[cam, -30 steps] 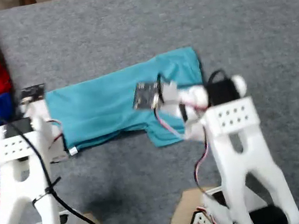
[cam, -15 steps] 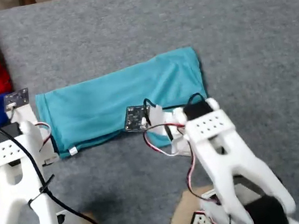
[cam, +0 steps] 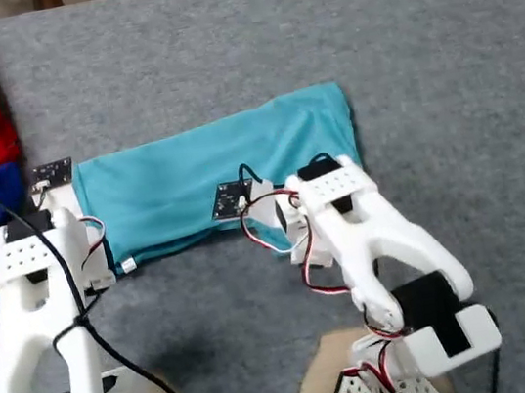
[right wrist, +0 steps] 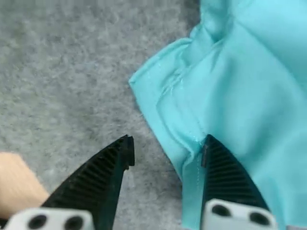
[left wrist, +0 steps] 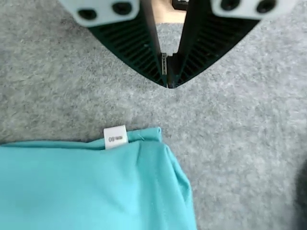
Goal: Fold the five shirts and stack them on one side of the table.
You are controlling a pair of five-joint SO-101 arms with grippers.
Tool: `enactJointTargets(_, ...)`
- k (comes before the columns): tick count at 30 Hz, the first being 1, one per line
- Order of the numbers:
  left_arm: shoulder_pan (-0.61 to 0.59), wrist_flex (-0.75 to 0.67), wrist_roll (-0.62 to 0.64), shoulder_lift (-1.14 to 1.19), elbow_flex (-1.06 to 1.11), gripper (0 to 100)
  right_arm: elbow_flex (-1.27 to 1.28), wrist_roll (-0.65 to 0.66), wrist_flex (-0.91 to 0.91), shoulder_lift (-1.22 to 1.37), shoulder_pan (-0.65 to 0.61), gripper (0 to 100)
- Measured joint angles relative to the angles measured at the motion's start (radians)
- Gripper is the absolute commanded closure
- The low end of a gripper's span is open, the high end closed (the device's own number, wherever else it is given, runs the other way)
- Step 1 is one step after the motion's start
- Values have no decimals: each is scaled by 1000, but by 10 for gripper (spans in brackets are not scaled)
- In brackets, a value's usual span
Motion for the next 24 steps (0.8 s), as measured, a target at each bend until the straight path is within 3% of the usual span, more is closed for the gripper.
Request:
enactJointTargets(15, 0, 0, 0, 94, -75, 980, -23, -3, -3, 34, 9, 754)
enactJointTargets(24, 0, 0, 0, 94, -75, 980, -21, -3, -12, 34, 29, 871)
